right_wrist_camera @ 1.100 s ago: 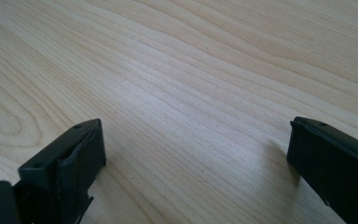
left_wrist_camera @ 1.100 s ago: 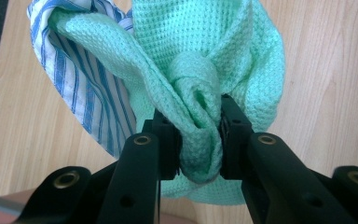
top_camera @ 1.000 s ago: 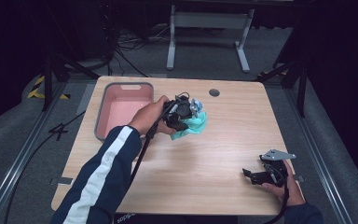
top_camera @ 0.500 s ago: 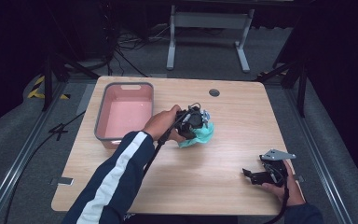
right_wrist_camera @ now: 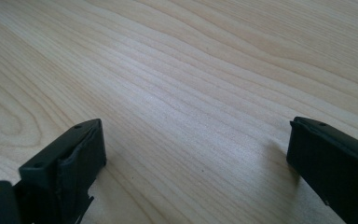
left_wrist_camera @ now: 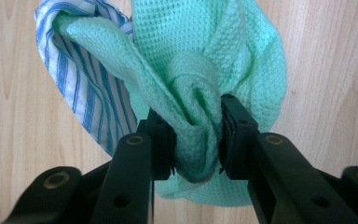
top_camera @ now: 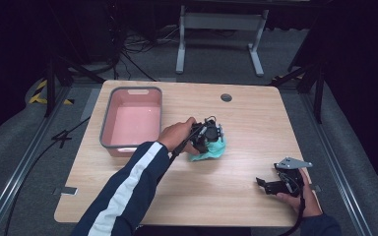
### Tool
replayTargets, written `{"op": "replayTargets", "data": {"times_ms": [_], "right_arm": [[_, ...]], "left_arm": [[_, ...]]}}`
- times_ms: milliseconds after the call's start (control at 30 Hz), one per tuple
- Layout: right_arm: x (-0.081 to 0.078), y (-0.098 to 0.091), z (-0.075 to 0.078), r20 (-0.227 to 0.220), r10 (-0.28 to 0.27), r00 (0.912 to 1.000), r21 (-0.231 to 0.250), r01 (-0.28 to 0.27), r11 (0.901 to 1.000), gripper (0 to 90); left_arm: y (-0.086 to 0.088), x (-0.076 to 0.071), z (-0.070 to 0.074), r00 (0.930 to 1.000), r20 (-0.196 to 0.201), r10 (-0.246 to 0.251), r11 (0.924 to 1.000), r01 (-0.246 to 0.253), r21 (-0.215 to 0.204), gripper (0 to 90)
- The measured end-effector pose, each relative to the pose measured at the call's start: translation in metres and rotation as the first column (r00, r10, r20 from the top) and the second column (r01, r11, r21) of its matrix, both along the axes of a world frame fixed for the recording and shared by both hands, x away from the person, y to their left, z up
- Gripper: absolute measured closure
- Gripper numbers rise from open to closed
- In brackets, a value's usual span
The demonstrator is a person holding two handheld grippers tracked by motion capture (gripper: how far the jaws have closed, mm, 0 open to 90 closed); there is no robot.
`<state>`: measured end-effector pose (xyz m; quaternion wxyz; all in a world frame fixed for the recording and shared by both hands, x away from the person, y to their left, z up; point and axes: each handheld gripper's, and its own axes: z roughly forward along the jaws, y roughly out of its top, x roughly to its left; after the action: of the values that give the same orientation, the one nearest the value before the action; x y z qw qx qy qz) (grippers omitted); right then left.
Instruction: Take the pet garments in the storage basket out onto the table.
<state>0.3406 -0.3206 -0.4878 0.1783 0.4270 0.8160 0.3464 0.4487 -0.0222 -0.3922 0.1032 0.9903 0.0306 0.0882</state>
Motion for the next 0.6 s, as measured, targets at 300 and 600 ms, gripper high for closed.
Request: {"op": "replayTargets", "data": {"times_ms": [300,600], "right_arm": [[0.0,0.0,0.0,0.0,0.0,1.0,0.0,0.0,1.0,4.7],[0.0,0.0,0.0,0.0,0.0,1.0,0.0,0.0,1.0,4.6]], "left_arm": [[0.0009,-0.0012,-0.0036,0.9999,-0.009,0.008,0.9999,-0.008,0.007,59.1],[0.0029,-0.0002,-0.0014,0.9998,-0.017,0.012,0.9999,-0.012,0.005,49.4]]}}
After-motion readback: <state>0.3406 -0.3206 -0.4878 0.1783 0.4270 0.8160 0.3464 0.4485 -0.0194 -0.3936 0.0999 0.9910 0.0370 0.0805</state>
